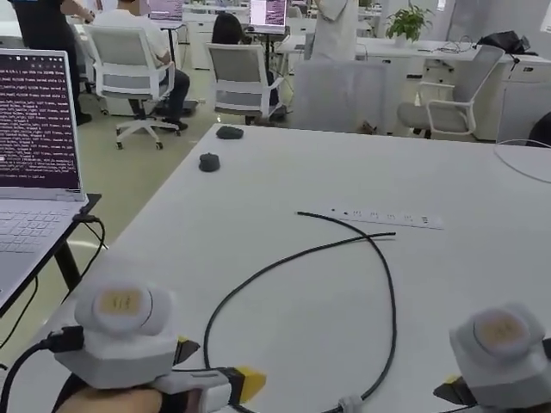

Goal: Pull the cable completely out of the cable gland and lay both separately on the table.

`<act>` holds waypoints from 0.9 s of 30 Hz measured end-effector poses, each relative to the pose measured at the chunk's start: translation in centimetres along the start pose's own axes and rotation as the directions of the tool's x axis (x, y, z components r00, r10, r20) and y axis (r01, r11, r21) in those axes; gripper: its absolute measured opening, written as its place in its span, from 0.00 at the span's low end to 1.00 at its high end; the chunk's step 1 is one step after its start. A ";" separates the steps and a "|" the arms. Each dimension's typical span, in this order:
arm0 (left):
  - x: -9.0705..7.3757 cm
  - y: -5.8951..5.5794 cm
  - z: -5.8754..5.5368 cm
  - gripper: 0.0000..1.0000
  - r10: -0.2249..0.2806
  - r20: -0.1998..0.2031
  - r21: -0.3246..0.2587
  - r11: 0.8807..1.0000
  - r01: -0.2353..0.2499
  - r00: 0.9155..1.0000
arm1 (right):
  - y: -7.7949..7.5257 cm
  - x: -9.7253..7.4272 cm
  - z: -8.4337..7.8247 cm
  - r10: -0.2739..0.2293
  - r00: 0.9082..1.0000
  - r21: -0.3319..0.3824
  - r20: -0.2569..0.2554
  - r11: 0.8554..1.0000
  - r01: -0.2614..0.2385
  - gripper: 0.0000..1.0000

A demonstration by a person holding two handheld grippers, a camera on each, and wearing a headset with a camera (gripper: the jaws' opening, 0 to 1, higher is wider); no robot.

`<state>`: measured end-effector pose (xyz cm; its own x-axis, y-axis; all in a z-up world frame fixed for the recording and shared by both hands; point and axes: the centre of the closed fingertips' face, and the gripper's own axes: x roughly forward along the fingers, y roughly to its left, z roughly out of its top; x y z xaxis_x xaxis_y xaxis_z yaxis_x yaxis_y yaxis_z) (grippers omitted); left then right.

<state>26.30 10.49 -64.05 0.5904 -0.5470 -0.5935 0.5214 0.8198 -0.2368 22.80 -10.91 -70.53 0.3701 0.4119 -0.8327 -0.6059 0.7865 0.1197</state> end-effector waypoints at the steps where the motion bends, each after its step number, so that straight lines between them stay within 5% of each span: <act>1: 0.0 0.0 0.0 0.62 -0.001 0.000 -0.001 1.000 0.001 1.000 | 0.2 0.1 0.0 0.020 1.000 -0.009 -0.004 1.000 -0.020 0.61; 8: 0.0 -0.1 -0.1 0.62 -0.006 -0.002 0.004 1.000 0.006 1.000 | -0.2 0.6 1.3 0.046 0.999 -0.111 0.015 0.993 -0.044 0.57; 16: -0.1 0.1 0.0 0.61 -0.001 0.005 -0.005 1.000 0.001 1.000 | -1.0 2.0 2.6 0.096 0.995 -0.281 0.035 0.956 -0.082 0.48; 25: -0.1 0.2 -0.1 0.59 0.005 0.000 -0.014 1.000 -0.005 1.000 | -0.3 4.0 2.9 0.186 0.982 -0.449 0.017 0.879 -0.159 0.38; 27: -0.1 0.4 -0.1 0.59 0.010 0.000 -0.016 1.000 -0.010 1.000 | 0.0 4.6 2.8 0.202 0.979 -0.511 0.005 0.842 -0.171 0.35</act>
<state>26.36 10.89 -64.13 0.5952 -0.5390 -0.5960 0.5056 0.8277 -0.2435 26.51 -7.73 -72.82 0.2437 0.5645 -0.7886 -0.9335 0.3570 -0.0330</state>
